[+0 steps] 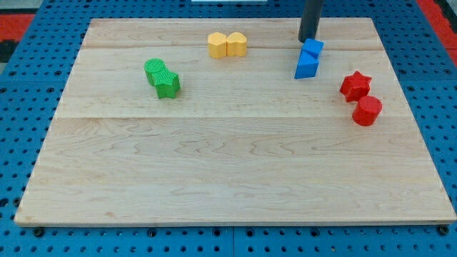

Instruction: Push the blue blocks parallel to the left of the red blocks

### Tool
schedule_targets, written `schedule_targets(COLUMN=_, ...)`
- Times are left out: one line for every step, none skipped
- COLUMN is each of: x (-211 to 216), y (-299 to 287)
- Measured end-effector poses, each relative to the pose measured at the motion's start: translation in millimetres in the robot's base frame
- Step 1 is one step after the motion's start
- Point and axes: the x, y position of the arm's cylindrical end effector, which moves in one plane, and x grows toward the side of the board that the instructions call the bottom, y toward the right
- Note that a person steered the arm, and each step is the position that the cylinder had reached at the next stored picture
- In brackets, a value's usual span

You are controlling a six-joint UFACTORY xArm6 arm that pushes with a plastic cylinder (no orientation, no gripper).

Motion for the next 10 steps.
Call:
schedule_targets(x=0, y=7)
schedule_targets(x=1, y=7)
schedule_targets(x=18, y=2)
schedule_targets(x=21, y=1)
schedule_targets(x=21, y=1)
schedule_targets(x=35, y=-1)
schedule_targets(x=37, y=-1)
schedule_targets(x=38, y=-1)
schedule_targets(x=50, y=-2)
schedule_targets(x=58, y=-5)
